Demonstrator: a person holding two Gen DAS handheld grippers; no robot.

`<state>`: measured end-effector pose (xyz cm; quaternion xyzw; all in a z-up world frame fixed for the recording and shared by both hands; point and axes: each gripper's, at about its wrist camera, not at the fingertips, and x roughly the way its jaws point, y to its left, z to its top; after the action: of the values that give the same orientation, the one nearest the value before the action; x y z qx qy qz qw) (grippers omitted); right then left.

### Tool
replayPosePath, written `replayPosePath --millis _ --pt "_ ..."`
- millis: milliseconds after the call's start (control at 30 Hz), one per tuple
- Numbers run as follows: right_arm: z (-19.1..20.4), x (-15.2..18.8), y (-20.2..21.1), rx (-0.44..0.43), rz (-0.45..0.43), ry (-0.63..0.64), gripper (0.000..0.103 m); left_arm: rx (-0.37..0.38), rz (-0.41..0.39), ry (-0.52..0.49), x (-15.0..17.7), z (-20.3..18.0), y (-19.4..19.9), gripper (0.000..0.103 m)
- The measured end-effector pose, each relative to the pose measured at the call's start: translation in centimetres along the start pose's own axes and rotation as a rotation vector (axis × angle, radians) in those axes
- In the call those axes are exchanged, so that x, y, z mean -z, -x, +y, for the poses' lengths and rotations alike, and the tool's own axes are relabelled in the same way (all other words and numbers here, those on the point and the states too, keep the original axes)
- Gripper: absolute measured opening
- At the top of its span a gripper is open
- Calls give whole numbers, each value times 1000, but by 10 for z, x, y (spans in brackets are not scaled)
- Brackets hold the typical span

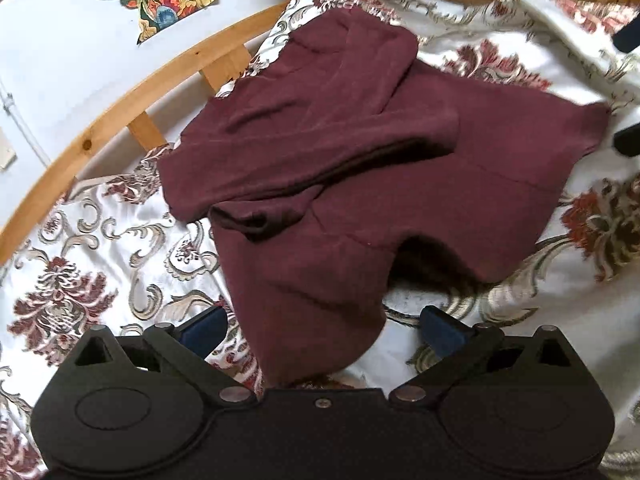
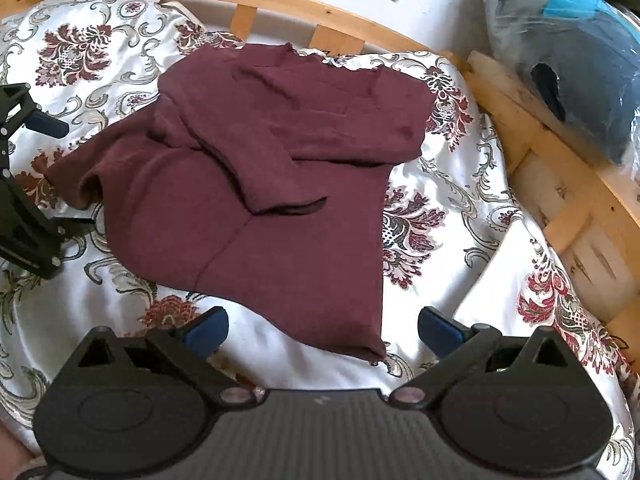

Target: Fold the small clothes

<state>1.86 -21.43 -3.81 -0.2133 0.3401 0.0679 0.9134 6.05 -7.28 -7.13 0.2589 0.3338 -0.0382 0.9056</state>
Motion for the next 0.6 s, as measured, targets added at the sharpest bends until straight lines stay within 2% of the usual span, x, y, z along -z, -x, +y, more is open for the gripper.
replayPosePath --millis 133,200,333,433,500,533,600 --pt "-1 -1 -4 9 7 -6 103 -50 18 27 1 6 -9 101" --pt "0 -1 -6 17 13 -6 103 -64 25 36 1 10 -12 95" --pt "5 -1 -9 32 22 20 103 -27 12 40 0 14 -6 79" --pt "8 -1 -10 39 22 40 103 -39 -13 -12 2 7 0 61" --pt "9 -1 -10 41 20 45 103 -42 -19 -29 2 4 2 39" --pt "9 -1 -10 40 19 44 103 -42 -18 -28 2 4 3 33" --pt "8 -1 -10 39 18 42 103 -30 -21 -2 0 7 5 11"
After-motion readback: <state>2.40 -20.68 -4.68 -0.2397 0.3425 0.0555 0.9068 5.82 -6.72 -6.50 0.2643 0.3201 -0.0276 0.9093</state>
